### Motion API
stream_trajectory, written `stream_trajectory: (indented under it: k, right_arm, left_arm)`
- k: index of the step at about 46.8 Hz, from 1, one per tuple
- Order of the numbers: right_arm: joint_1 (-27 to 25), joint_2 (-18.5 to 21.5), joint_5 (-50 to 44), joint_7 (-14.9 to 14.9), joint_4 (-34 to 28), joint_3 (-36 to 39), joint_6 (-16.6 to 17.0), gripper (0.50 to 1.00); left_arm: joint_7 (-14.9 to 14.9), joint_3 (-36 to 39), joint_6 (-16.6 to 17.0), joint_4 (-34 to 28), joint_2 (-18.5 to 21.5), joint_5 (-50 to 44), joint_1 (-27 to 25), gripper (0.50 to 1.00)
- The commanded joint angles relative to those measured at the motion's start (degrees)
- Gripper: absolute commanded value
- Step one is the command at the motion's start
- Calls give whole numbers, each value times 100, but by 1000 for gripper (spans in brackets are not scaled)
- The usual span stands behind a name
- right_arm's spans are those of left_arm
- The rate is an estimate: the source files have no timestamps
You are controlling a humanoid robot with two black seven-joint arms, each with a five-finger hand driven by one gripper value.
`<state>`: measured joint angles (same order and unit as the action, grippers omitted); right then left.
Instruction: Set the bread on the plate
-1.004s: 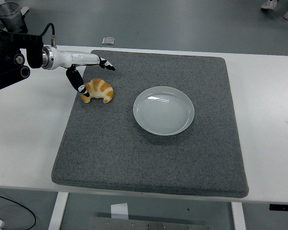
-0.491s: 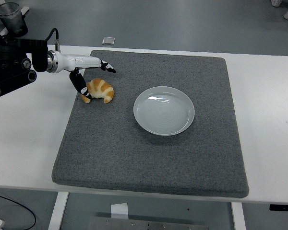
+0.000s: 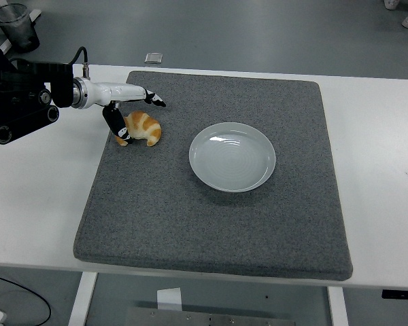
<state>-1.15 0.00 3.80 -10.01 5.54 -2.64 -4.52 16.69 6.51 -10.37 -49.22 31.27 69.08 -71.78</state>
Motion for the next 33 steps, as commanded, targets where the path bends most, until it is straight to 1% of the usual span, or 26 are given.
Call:
stream_trajectory:
  k: [1,5,23,33]
  right_arm:
    - [1,0,-2,-1,0,0,-4,932]
    - [1,0,-2,-1,0,0,4,932]
    - [1,0,6,-1,0,0,-5,932]
    - [1,0,-2,-1,0,0,-4,932]
  left_arm:
    - [1,0,53,44,-24,0,24,990]
    - [1,0,79,105,-112,9,32,990]
    - [1,0,123,228,-139,53,129,984]
    - [1,-9,281,237,-218,211,217,984]
